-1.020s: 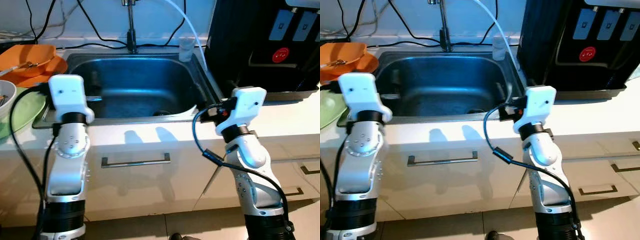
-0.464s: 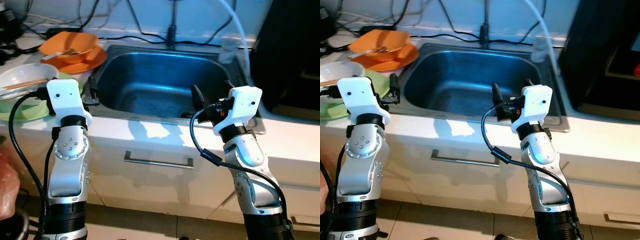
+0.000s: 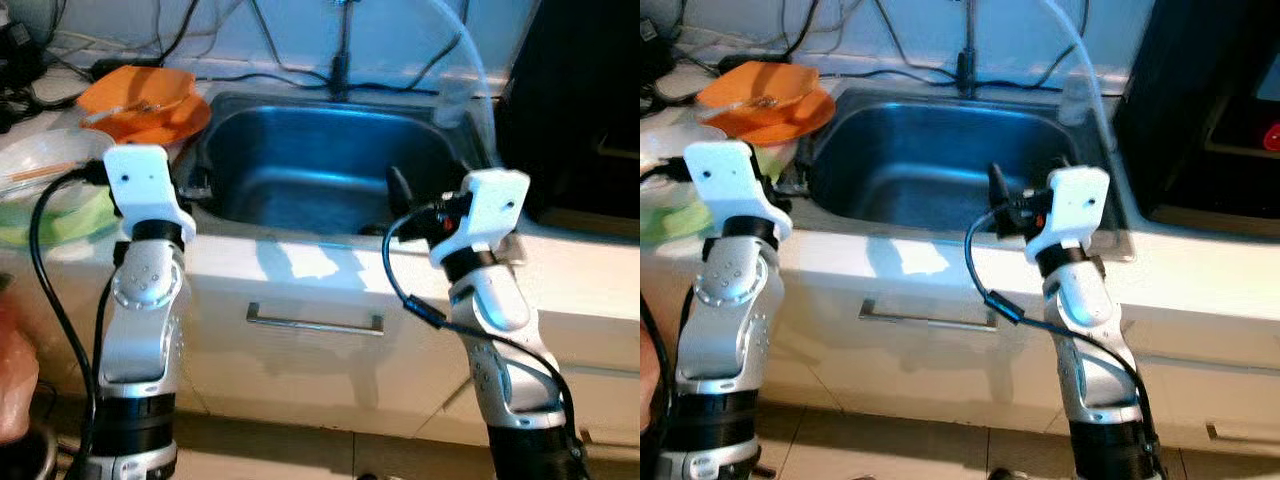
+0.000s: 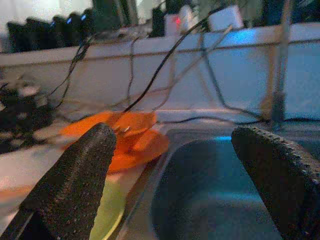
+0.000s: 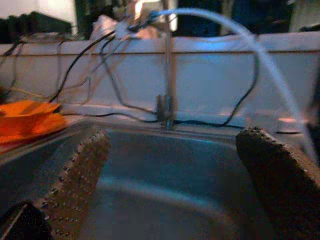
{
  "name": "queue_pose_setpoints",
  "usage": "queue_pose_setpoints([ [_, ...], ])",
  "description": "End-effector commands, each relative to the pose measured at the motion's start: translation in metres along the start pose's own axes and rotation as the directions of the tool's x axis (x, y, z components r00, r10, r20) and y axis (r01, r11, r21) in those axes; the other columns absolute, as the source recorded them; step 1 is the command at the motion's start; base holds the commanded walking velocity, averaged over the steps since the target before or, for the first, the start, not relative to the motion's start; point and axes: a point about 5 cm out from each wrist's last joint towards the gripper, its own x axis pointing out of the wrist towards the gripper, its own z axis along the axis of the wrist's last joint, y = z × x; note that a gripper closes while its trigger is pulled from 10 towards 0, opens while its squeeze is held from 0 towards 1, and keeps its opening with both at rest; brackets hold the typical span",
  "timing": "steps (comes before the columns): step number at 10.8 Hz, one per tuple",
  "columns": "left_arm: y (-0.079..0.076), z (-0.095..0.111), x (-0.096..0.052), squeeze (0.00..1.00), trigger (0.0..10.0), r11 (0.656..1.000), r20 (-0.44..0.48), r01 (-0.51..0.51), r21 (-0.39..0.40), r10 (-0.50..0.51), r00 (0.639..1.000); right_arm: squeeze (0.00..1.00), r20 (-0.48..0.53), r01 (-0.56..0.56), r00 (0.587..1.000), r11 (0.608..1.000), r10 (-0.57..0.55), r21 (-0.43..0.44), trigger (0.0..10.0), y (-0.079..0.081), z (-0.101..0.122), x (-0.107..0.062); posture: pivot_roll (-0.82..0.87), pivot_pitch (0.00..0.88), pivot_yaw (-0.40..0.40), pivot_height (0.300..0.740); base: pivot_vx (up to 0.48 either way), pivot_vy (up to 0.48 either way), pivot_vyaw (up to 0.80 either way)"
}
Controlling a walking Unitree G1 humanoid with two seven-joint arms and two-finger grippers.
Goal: Kitchen organization
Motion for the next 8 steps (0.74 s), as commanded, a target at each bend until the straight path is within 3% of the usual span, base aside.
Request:
queue_pose_setpoints([
  [1,-0.0029,0.0008,0.0024,0.00,10.0,1.000,-0.004,0.026,-0.002,-0.026,1.000,0.00,0.022,0.012,1.000,1.000,-0.012,-0.008,10.0,-0.0027,0.0058,0.0009,-0.01,0.048,-0.006,0.740,0.000,0.000,-0.53],
  [2,-0.0028,-0.0014,0.0004,0.00,10.0,1.000,-0.011,0.029,-0.007,-0.029,1.000,0.00,0.016,0.010,1.000,1.000,-0.010,-0.003,10.0,-0.0025,0.0045,0.0004,-0.01,0.049,-0.007,0.740,0.000,0.000,-0.80],
  [4,-0.0060,-0.0037,-0.0037,0.00,10.0,0.999,-0.025,0.046,-0.017,-0.046,0.999,0.00,0.014,0.003,1.000,1.000,-0.003,0.001,10.0,-0.0016,0.0041,-0.0006,-0.01,0.049,-0.009,0.740,0.000,0.000,0.00],
  [8,-0.0090,-0.0057,-0.0035,0.00,10.0,0.997,-0.040,0.067,-0.028,-0.068,0.997,0.00,0.015,-0.006,1.000,1.000,0.006,-0.002,10.0,0.0001,0.0052,-0.0001,-0.01,0.055,-0.011,0.740,0.000,0.442,0.00],
])
